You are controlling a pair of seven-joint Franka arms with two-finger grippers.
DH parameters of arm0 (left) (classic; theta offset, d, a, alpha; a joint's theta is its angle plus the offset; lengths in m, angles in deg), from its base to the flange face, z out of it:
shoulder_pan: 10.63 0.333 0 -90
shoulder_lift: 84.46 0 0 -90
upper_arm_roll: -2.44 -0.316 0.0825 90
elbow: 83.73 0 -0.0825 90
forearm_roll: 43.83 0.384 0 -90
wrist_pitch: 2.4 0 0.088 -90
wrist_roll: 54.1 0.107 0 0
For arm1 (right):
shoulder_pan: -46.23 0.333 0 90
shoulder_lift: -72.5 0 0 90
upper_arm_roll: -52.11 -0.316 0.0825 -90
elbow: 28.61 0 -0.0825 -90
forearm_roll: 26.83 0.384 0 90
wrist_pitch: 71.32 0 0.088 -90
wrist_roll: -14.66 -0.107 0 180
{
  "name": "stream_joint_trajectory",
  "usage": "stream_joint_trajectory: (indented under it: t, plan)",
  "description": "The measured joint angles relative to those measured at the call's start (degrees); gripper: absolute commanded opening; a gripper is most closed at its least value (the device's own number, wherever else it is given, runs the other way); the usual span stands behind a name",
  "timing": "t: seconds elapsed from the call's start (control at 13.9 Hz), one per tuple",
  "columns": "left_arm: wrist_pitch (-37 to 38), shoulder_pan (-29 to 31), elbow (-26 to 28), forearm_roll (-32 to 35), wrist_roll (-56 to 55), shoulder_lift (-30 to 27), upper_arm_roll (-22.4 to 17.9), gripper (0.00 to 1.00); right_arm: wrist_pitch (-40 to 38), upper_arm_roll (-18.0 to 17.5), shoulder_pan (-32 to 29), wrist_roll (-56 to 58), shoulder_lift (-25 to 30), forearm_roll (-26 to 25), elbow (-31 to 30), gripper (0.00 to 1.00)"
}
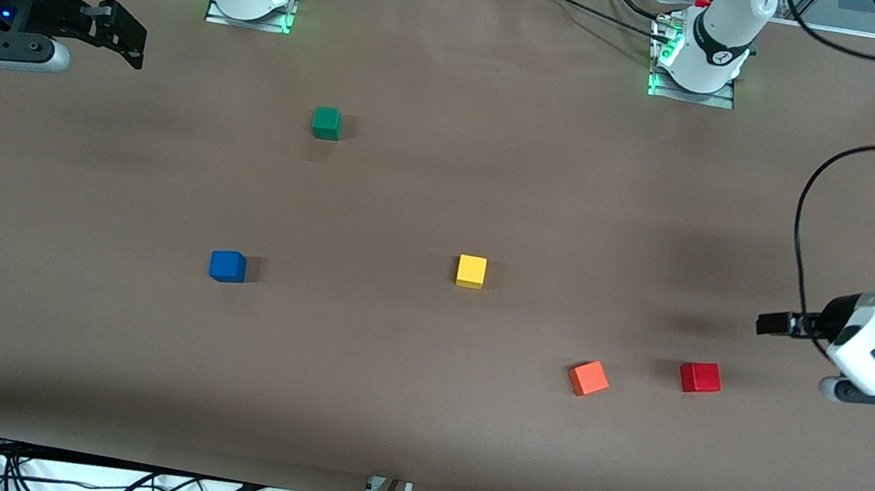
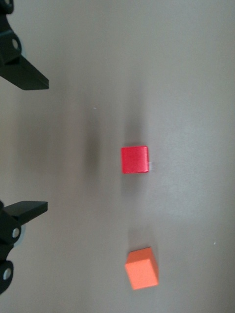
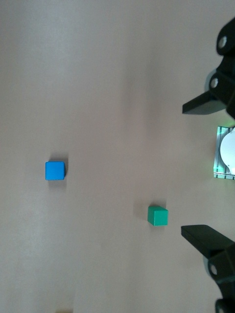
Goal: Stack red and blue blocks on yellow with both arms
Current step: 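Move the left gripper toward the red cube, then lower the left gripper over the red cube and close on it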
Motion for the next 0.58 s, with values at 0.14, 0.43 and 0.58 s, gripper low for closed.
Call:
stream_joint_trajectory:
  t: [0.14,0.43,0.58]
  plan:
    - [-3.1,0.0,0.1,0.0,0.0,3.0,0.0,1.0,0.0,0.0,0.0,0.0,0.0,0.0,0.0,1.0]
    - [-12.0,0.0,1.5,0.0,0.0,9.6,0.0,1.0,0.0,0.0,0.0,0.0,0.0,0.0,0.0,1.0]
    - [-17.3,0.0,3.7,0.0,0.0,11.6,0.1,1.0,0.0,0.0,0.0,0.0,0.0,0.0,0.0,1.0]
